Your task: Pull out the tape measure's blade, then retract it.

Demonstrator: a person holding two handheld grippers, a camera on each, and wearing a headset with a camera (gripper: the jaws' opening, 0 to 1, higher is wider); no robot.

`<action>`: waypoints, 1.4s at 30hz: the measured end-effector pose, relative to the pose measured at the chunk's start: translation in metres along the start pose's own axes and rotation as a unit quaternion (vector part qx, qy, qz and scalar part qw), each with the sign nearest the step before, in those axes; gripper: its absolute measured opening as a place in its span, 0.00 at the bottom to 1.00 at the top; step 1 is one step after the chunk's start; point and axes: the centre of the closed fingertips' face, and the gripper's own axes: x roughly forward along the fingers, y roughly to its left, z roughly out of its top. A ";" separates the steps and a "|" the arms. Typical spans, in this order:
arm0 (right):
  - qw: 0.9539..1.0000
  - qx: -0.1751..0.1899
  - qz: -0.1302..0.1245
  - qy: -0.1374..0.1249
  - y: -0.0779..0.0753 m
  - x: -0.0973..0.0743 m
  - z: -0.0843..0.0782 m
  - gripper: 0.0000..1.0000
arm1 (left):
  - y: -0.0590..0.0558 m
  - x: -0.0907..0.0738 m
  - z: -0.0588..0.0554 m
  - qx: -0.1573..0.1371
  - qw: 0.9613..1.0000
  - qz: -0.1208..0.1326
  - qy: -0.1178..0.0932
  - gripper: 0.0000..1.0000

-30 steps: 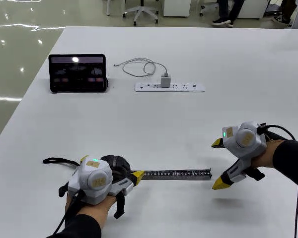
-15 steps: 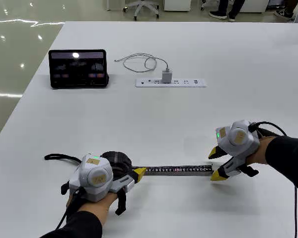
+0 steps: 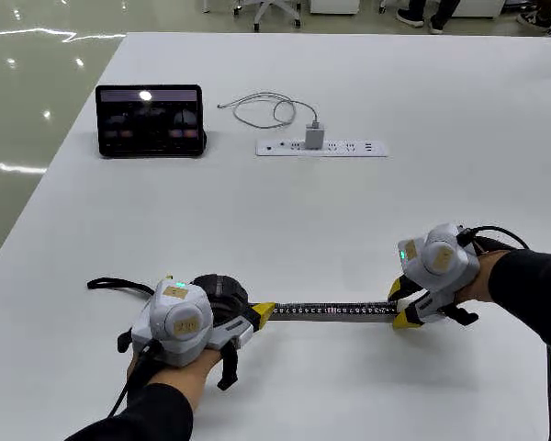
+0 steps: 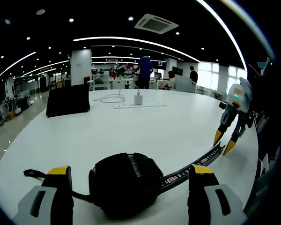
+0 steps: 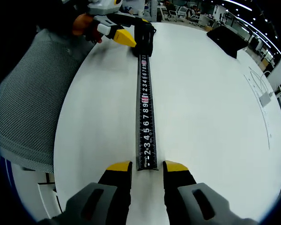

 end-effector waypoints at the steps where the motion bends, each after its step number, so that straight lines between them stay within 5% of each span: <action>1: 1.000 -0.001 -0.001 0.001 0.000 0.000 0.000 0.20 | 0.000 0.000 0.000 0.000 1.000 0.001 0.000 1.00; 19: 1.000 0.001 -0.007 -0.025 0.000 0.002 0.000 0.12 | 0.003 -0.001 -0.001 -0.011 1.000 0.005 0.001 1.00; 34: 0.999 0.028 -0.013 0.014 -0.001 0.004 0.002 0.11 | 0.006 0.001 0.009 -0.037 0.999 0.020 0.001 0.87; 42: 0.999 0.024 -0.015 0.038 -0.001 0.004 0.001 0.11 | 0.007 0.003 -0.003 -0.051 0.998 0.027 0.029 0.79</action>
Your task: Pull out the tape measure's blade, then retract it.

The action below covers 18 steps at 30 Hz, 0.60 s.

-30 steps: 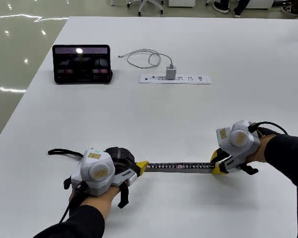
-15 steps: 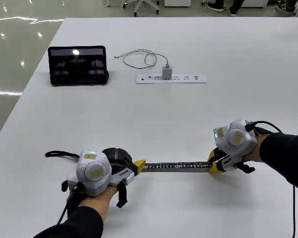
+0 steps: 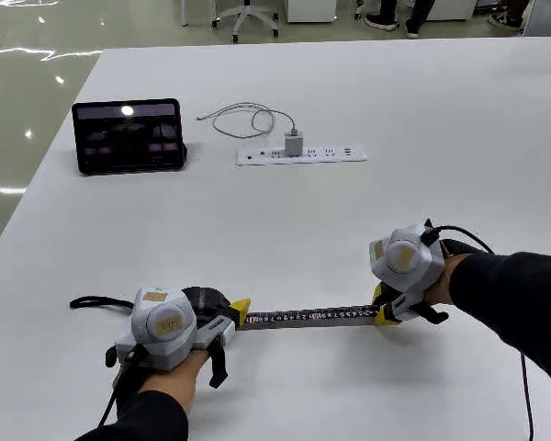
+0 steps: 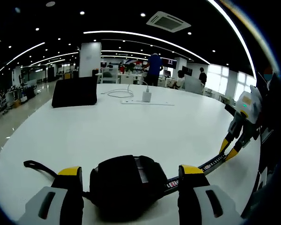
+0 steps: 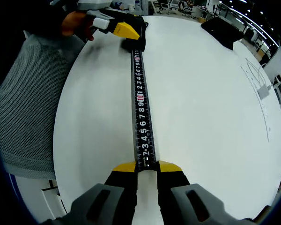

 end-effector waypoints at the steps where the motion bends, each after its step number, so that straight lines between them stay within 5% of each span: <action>1: 1.000 0.001 0.001 -0.001 0.000 0.000 0.000 0.11 | 0.001 0.000 0.000 -0.004 1.000 0.002 0.002 0.78; 7: 1.000 0.011 0.001 -0.006 -0.001 -0.001 -0.001 0.11 | 0.003 0.001 -0.003 -0.007 1.000 0.007 0.017 0.63; 18: 1.000 0.017 -0.009 -0.016 0.001 -0.002 -0.001 0.11 | 0.002 0.001 -0.007 0.024 0.999 0.003 0.042 0.61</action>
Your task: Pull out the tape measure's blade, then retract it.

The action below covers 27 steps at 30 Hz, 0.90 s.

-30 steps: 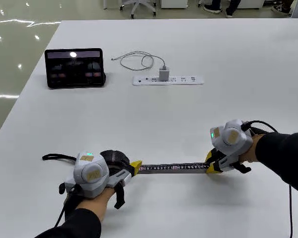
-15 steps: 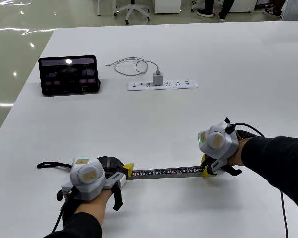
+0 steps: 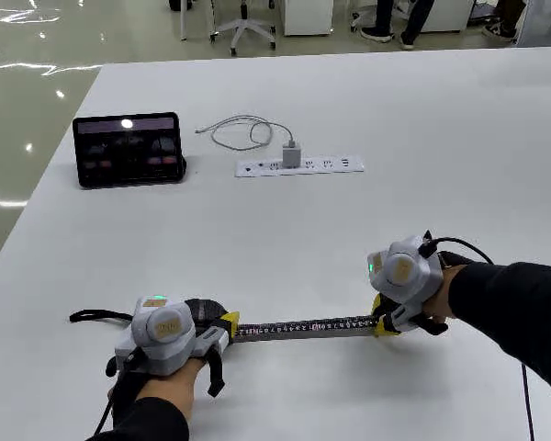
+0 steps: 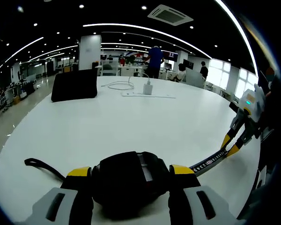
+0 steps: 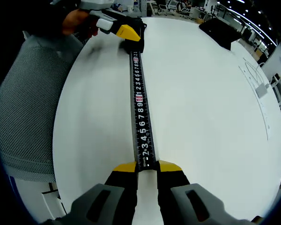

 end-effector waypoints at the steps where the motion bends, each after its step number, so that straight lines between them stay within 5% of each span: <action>1: 1.000 0.001 -0.001 0.000 0.000 0.000 0.000 0.11 | 0.000 0.000 0.000 -0.003 1.000 0.003 -0.002 0.61; 27: 1.000 0.006 -0.007 -0.009 -0.001 0.005 0.010 0.11 | 0.001 0.000 -0.001 0.001 1.000 -0.002 0.003 0.61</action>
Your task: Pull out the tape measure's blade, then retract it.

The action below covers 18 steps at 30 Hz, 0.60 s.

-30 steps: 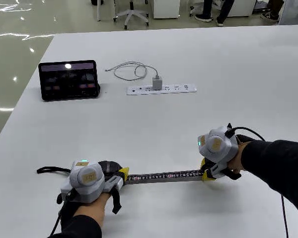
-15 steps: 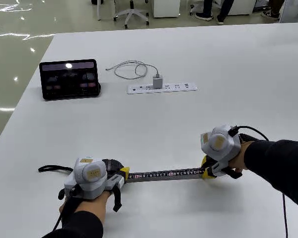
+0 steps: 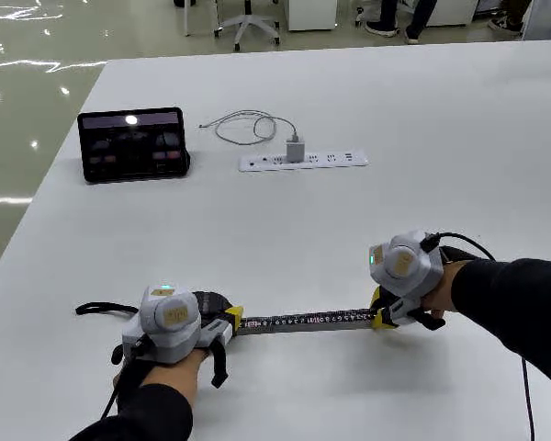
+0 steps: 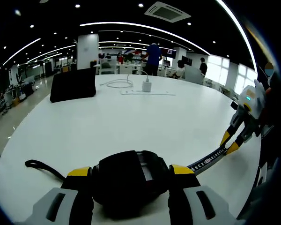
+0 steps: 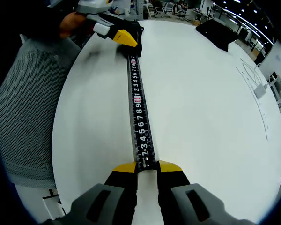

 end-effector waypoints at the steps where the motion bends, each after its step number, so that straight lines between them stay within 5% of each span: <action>1: 1.000 0.002 0.000 0.000 0.000 0.000 0.000 0.11 | 0.000 0.000 0.000 0.000 1.000 0.000 0.000 0.61; 18: 1.000 0.006 0.004 -0.013 0.003 0.004 0.014 0.11 | -0.001 0.000 0.000 0.007 1.000 0.002 -0.002 0.61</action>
